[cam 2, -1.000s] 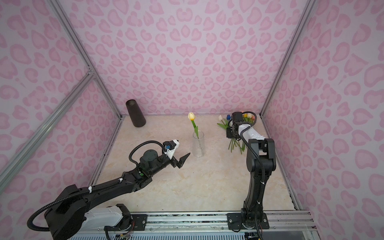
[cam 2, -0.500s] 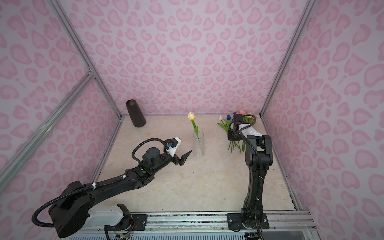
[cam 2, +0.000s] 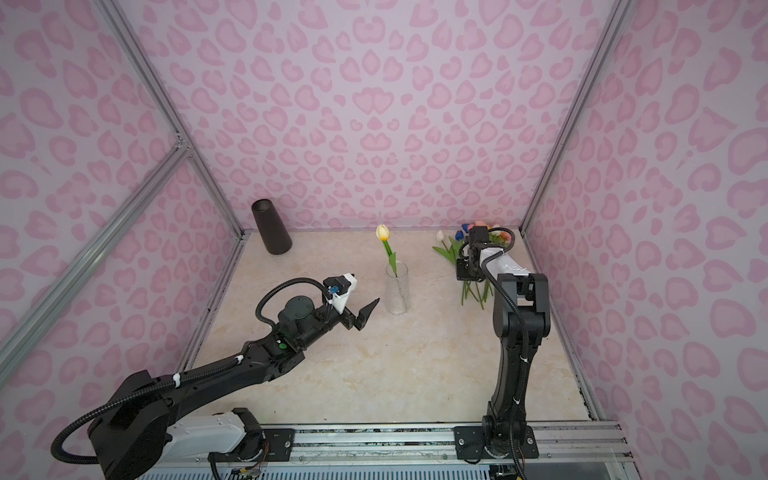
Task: Arrange the flowers into the vase
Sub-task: 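Move the right gripper back down onto the remaining tulip stems, then close the right gripper on a blue tulip stem and lift it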
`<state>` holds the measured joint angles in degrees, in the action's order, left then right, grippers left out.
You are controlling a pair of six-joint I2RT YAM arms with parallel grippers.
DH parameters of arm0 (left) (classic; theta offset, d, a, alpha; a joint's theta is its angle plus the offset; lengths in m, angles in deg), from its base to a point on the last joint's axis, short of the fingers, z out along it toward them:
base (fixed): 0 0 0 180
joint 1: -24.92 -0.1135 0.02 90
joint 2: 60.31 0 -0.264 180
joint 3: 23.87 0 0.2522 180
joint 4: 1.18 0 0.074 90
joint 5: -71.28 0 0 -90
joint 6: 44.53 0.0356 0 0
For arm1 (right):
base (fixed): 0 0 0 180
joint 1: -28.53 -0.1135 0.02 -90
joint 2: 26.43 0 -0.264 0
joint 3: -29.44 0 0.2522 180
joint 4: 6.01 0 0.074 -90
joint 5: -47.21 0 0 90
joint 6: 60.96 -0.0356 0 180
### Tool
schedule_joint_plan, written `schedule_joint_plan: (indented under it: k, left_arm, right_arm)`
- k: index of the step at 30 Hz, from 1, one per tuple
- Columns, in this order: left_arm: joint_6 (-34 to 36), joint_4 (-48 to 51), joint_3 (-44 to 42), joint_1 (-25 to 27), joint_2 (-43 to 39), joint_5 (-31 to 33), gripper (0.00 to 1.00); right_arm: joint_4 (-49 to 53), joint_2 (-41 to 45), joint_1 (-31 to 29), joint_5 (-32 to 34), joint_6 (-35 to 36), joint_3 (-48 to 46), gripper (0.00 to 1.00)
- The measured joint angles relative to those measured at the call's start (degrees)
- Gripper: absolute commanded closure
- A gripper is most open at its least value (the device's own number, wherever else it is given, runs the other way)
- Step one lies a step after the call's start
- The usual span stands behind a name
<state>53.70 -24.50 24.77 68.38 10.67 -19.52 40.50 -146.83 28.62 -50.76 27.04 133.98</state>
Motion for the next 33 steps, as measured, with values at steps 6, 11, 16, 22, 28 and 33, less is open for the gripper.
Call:
schedule_joint_plan:
  k: [6,11,16,22,28,33]
  left_arm:
    - [0.5,0.1,-2.0,0.0,-1.6,2.6,0.03]
    - [0.9,-0.2,-2.4,0.0,-2.0,3.8,0.03]
    - [1.5,-0.4,-2.1,0.0,-0.6,4.6,0.03]
    - [2.3,-1.4,-1.1,0.0,0.5,5.6,0.03]
    - [2.3,-1.7,-1.1,0.0,0.3,5.7,0.03]
    - [2.3,-1.7,-1.1,0.0,-0.3,6.2,0.03]
  right_arm:
    - [0.4,2.4,0.0,0.0,0.0,-0.5,0.94]
    - [1.4,5.1,-0.4,0.0,-0.5,-0.5,0.95]
    - [1.4,7.4,-1.6,0.0,-0.9,-0.5,0.96]
    - [1.4,7.7,-1.9,0.1,-1.5,-0.5,0.97]
    - [1.3,9.5,-1.8,0.2,-1.5,-1.5,0.97]
    - [0.9,11.2,-1.9,-0.6,-1.9,-2.8,0.94]
